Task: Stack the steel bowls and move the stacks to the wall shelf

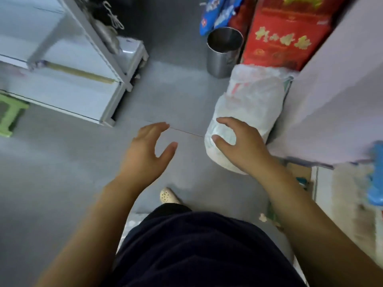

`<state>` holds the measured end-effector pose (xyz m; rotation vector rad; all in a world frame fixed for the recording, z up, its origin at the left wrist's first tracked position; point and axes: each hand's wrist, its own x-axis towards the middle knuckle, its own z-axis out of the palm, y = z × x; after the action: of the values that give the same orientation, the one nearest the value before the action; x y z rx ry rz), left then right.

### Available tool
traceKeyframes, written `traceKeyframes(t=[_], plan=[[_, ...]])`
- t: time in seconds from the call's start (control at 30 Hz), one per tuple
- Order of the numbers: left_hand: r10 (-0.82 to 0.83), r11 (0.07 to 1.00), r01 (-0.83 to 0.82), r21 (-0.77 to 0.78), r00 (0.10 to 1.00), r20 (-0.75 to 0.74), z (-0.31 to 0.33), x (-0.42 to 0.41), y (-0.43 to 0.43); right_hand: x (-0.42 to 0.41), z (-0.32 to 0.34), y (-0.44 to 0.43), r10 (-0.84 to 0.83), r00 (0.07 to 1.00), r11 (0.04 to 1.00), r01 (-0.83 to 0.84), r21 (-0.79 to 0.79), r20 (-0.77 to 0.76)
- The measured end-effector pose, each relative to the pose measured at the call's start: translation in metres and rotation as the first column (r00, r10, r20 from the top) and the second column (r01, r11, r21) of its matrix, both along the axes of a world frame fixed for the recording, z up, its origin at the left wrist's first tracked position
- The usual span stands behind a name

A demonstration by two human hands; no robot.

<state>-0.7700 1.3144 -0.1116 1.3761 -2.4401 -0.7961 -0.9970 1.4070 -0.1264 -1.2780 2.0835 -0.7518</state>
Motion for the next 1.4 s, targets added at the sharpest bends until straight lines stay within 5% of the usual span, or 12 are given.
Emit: traceKeyframes(t=[0.33, 0.57, 0.87, 1.23, 1.4], plan=[[0.408, 0.906, -0.402, -0.136, 0.913, 0.018, 0.035, 0.191, -0.168, 0.167, 0.036, -0.255, 0.389, 0.921, 0.91, -0.381, -0.164, 0.017], [0.622, 0.775, -0.614, -0.148, 0.783, 0.011, 0.047, 0.244, -0.241, 0.212, 0.05, -0.375, 0.601, 0.799, 0.788, -0.596, -0.154, -0.018], [0.869, 0.487, -0.87, -0.081, 0.492, -0.058, 0.048, 0.245, -0.319, 0.235, 0.071, -0.536, 0.795, 0.602, 0.589, -0.795, -0.144, -0.071], [0.979, 0.176, -0.984, -0.028, 0.178, -0.096, 0.041, 0.283, -0.356, 0.362, 0.072, -0.644, 0.957, 0.289, 0.286, -0.952, -0.108, -0.014], [0.986, 0.144, -0.988, -0.061, 0.149, -0.078, 0.043, 0.366, -0.389, 0.448, 0.068, -0.681, 0.961, 0.275, 0.273, -0.953, -0.13, 0.005]])
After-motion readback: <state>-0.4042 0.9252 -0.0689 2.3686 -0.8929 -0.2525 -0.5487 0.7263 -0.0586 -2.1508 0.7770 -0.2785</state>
